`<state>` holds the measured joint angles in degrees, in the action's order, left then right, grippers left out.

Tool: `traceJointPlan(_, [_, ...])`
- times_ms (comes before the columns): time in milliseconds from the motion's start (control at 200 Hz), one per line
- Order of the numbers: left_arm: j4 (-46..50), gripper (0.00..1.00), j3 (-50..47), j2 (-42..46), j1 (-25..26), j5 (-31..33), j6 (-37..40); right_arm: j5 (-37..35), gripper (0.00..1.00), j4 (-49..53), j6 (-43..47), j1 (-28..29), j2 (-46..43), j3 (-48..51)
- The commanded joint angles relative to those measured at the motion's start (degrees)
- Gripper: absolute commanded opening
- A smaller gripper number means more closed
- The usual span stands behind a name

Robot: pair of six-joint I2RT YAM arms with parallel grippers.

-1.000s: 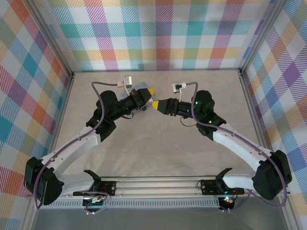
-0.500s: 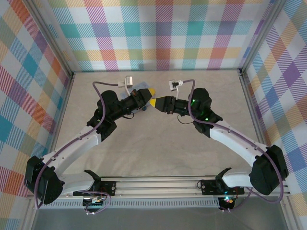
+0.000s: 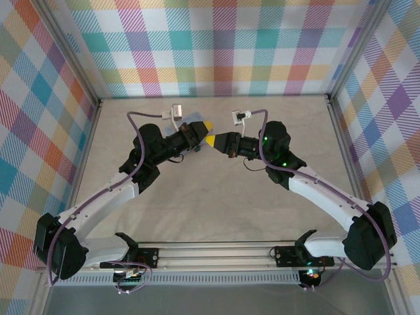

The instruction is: Unlock the padlock with the key

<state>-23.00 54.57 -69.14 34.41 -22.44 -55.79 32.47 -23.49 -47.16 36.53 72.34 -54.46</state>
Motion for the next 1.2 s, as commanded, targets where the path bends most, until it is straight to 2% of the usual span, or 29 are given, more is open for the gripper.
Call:
traceJointPlan(0, [0.3, 0.25, 1.37, 0.77, 0.3, 0.63, 1.54, -1.6, 0.0, 4.9, 4.48, 0.34, -2.56, -0.75])
traceJointPlan(80, [3.58, 0.48, 2.76, 1.03, 0.04, 1.31, 3.7, -2.64, 0.0, 8.72, 6.89, 0.29, -3.75, -0.56])
traceJointPlan(170, [7.75, 0.65, 4.45, 1.12, -0.68, 1.85, 6.19, -4.42, 0.0, 14.57, 10.75, 0.21, -5.53, -0.39])
traceJointPlan(220, [11.28, 0.71, 5.91, 0.92, -1.36, 2.1, 8.1, -5.54, 0.0, 18.14, 13.23, 0.22, -6.74, -0.3])
traceJointPlan(385, [26.1, 0.81, 12.86, -3.19, -3.45, 4.18, 16.92, -10.42, 0.0, 30.22, 20.59, 0.26, -10.92, -0.3])
traceJointPlan(590, [40.52, 0.85, 21.79, -14.42, -4.68, 7.07, 28.06, -17.64, 0.0, 42.36, 26.03, 0.28, -15.51, 0.3])
traceJointPlan(690, [43.78, 0.86, 25.52, -20.33, -4.88, 11.4, 31.08, -20.75, 0.0, 45.4, 26.5, 0.25, -17.21, 1.13])
traceJointPlan(755, [45.53, 0.87, 28.12, -24.45, -4.97, 15.8, 32.74, -21.78, 0.0, 46.23, 26.27, 0.19, -18.25, 1.78])
traceJointPlan(1015, [50.64, 0.88, 43.11, -42.48, -5.1, 25.11, 38.6, -24.47, 0.01, 48.24, 24.01, 0.23, -22.14, 4.6])
traceJointPlan(1195, [56.07, 0.88, 55.56, -53.75, -5.06, 28.66, 40.93, -25.75, 0.01, 49.5, 23.33, 0.28, -23.98, 5.41])
